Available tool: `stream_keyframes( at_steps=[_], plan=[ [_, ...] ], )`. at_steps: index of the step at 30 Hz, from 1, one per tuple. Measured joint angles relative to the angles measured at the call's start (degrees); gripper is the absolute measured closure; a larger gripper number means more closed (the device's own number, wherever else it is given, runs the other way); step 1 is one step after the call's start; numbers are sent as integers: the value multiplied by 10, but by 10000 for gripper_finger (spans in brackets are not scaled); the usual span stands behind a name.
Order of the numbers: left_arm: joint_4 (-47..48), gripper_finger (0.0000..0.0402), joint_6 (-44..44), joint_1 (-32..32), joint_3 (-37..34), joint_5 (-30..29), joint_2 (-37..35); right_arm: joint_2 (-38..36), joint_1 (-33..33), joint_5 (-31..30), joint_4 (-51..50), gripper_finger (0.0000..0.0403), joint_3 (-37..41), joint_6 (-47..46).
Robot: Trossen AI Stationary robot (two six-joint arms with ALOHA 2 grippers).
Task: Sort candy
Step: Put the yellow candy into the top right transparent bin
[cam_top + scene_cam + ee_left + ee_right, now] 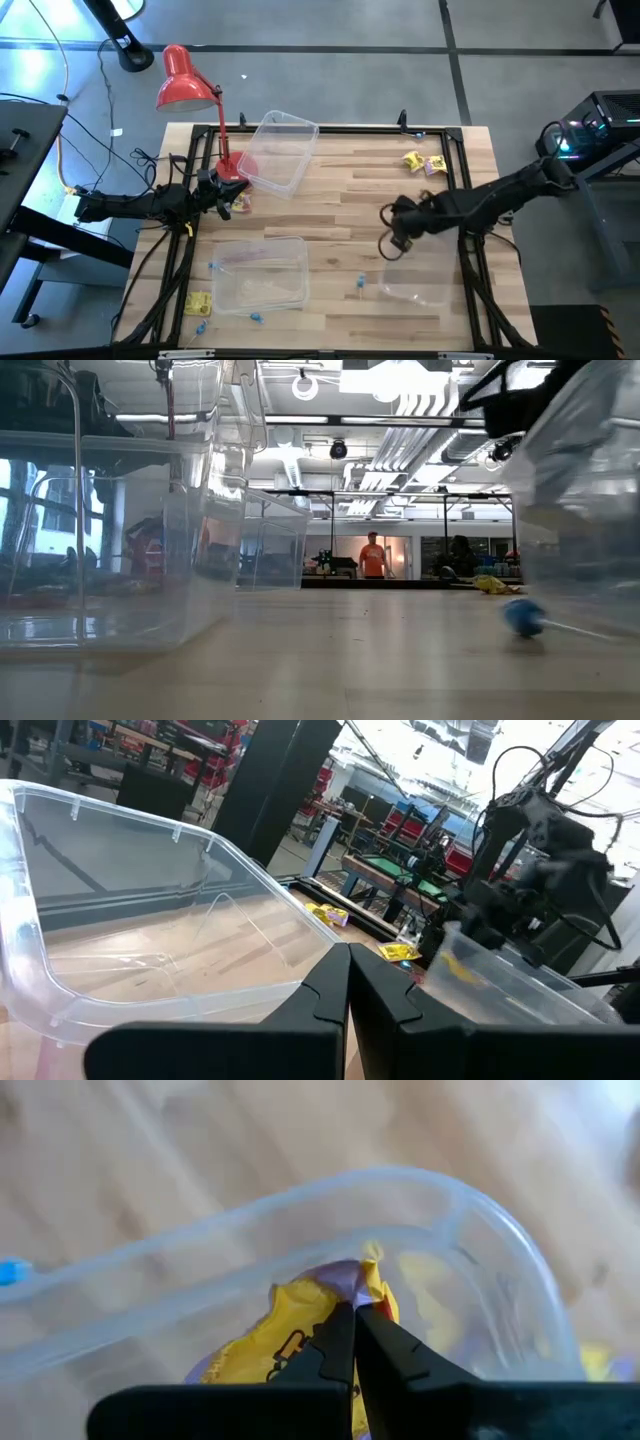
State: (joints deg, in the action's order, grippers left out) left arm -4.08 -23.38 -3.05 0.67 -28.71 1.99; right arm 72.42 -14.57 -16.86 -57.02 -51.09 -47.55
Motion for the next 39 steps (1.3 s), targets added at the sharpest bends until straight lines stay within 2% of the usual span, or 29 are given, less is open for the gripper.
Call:
stream_keyframes(
  at_steps=[9, 15, 23, 29, 33, 39],
  plan=[
    [0, 402, 0, 0, 0, 0, 0, 11, 142, -51, 137, 403, 0, 177],
    [0, 401, 0, 0, 0, 0, 0, 67, 229, -42, 243, 403, 0, 278],
    [0, 401, 0, 0, 0, 0, 0, 155, 315, -17, 379, 403, -18, 329],
    [0, 401, 0, 0, 0, 0, 0, 206, 337, 21, 378, 403, -98, 361],
    [0, 401, 0, 0, 0, 0, 0, 227, 333, 28, 328, 403, -144, 380],
    [0, 401, 0, 0, 0, 0, 0, 228, 318, 73, 247, 403, -182, 411]
  ],
)
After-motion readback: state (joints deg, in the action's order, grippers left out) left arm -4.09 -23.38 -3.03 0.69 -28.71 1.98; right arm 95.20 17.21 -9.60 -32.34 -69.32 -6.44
